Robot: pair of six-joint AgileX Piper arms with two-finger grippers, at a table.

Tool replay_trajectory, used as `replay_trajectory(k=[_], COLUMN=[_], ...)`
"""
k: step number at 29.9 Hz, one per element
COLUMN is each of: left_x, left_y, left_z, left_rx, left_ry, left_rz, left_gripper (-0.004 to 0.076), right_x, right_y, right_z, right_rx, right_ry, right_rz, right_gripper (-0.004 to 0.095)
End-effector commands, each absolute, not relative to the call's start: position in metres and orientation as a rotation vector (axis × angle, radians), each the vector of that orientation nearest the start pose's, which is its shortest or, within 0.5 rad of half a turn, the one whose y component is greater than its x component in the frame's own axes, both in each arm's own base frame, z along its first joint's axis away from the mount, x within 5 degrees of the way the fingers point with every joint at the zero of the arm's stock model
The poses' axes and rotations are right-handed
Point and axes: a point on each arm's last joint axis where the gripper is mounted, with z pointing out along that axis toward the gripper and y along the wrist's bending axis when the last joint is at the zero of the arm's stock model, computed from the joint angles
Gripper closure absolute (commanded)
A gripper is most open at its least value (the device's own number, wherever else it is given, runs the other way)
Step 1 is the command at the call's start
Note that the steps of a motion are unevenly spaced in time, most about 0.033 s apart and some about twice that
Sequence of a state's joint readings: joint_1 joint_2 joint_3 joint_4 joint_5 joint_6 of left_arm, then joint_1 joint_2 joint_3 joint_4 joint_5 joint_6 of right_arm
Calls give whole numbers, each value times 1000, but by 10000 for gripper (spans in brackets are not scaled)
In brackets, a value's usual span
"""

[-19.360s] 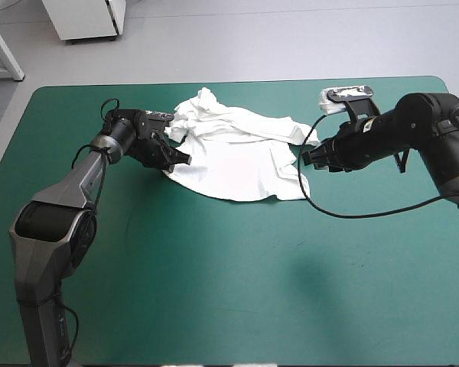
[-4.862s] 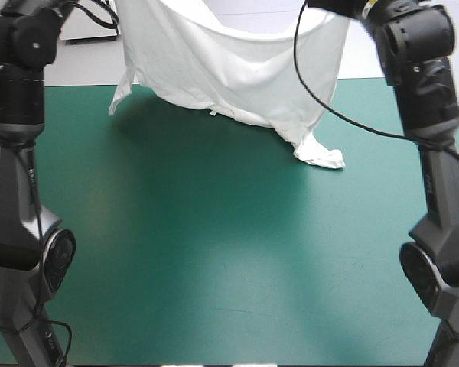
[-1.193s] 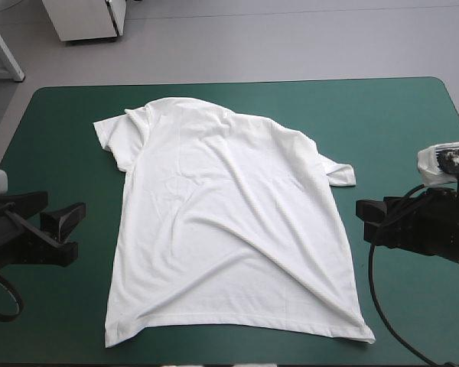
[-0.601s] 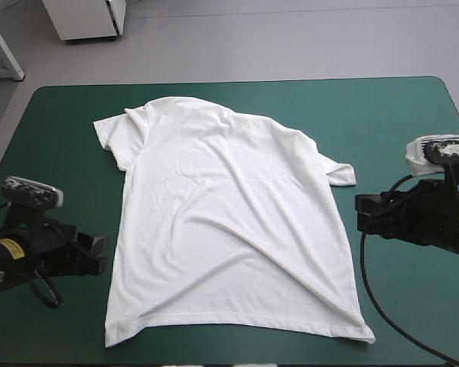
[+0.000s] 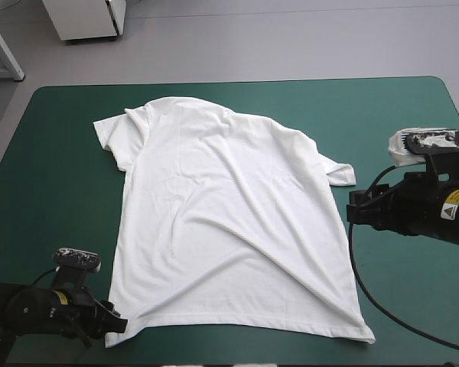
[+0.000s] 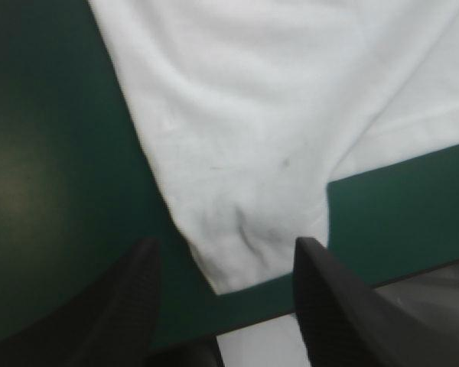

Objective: Fold the cloth

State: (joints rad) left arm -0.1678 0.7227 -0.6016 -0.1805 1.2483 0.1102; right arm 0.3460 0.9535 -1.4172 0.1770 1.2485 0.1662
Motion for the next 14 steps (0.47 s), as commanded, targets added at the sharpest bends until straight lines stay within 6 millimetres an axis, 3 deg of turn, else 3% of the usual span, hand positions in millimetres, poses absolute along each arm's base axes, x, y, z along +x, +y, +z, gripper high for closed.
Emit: replay_trajectory(k=[1,14], left_x=[82,88], left_y=[-28,-29], left_z=[258,251], left_rx=[334,207], left_ry=[2896,2976], left_rz=[-249,-249], left_gripper=[342,360], right_x=[126,129], right_y=[62,64], right_z=[477,475], right_rx=[-239,-232], right_ry=[2233,2245], right_rz=[503,510], right_gripper=[541,542])
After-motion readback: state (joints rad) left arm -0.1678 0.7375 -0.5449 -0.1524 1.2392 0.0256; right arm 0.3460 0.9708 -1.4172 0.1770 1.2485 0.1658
